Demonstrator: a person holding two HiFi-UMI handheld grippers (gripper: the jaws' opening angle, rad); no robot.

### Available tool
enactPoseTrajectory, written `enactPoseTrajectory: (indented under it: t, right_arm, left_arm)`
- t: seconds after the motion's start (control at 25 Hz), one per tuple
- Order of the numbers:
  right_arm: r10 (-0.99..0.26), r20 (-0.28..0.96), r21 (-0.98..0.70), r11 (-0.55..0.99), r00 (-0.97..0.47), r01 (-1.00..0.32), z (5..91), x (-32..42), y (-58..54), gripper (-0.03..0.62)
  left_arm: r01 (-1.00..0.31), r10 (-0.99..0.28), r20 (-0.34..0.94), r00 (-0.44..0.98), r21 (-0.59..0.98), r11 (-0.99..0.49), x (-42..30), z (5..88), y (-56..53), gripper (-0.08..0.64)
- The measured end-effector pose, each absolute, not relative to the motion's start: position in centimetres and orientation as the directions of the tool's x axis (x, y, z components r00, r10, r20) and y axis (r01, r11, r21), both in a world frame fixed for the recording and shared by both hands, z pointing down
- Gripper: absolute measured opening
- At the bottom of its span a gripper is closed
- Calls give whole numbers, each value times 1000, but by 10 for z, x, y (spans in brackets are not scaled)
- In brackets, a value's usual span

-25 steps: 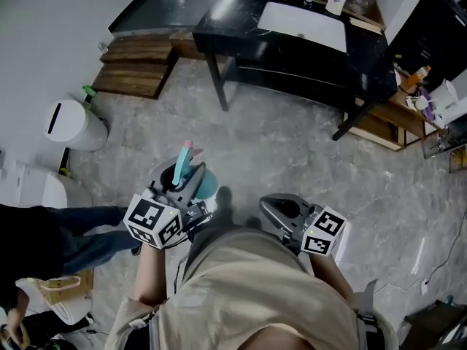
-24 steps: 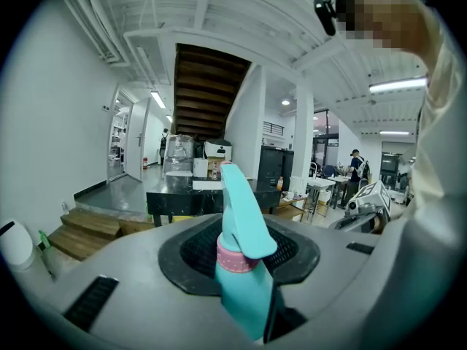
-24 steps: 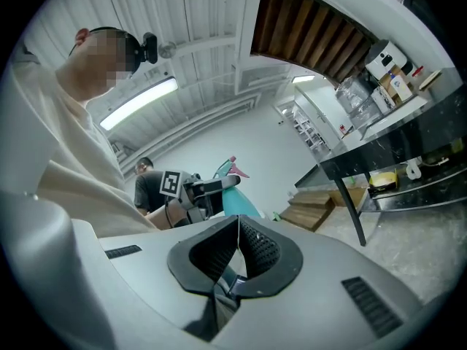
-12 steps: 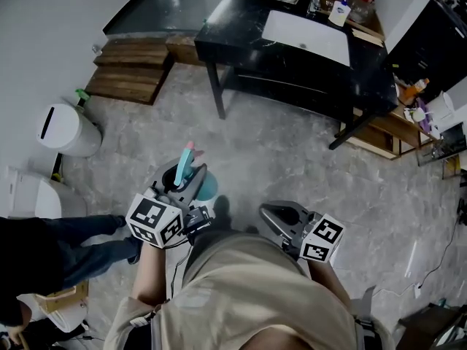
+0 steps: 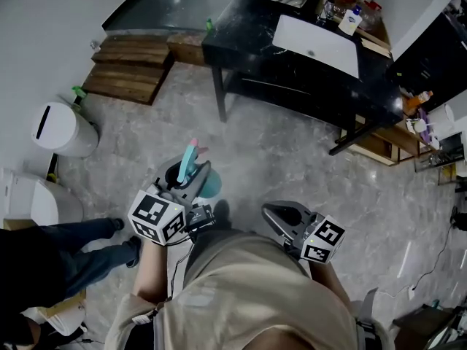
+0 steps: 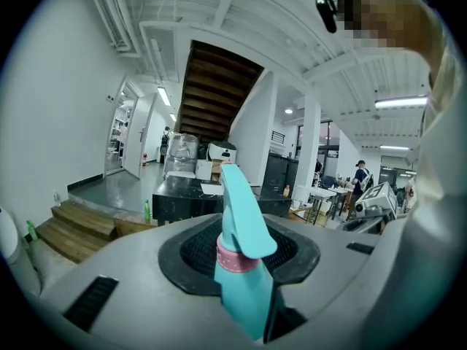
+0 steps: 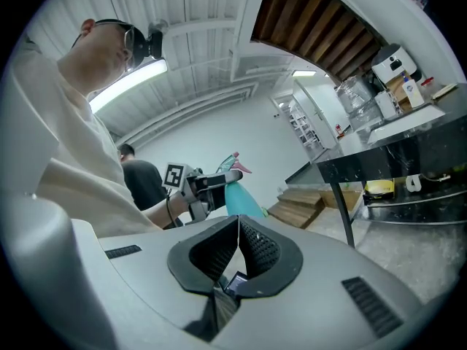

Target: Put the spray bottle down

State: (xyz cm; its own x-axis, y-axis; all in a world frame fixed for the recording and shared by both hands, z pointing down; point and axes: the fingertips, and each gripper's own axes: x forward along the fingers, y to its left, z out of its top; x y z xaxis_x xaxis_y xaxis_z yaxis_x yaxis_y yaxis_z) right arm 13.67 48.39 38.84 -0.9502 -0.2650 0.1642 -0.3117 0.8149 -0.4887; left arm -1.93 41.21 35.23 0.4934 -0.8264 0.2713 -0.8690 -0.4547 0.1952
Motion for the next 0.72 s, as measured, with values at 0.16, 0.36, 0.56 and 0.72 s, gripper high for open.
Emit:
enactPoseTrajectory:
  t: [0.16,0.36,0.56,0.72]
  right_arm:
    - [-284,170,-493,805,-944,-330,386,132,471,23]
    - [-306,180,-481,802,-935,-355,386,120,453,23]
    - [-328,196,-475,793,-924,-382,386,107,435,23]
    - [-326,215,-461,797,-920,-390,388,89,422,23]
  left_arm:
    - [-860,-816,274,509,195,-471,-25,353,398,132]
    - [-851,-810,265,523,198,-486,-39,354,377,132]
    - [-845,-804,260,535,196,-498,-54,355,356,132]
    - [-843,-806,251,536,200,-499,-72,358,344,132]
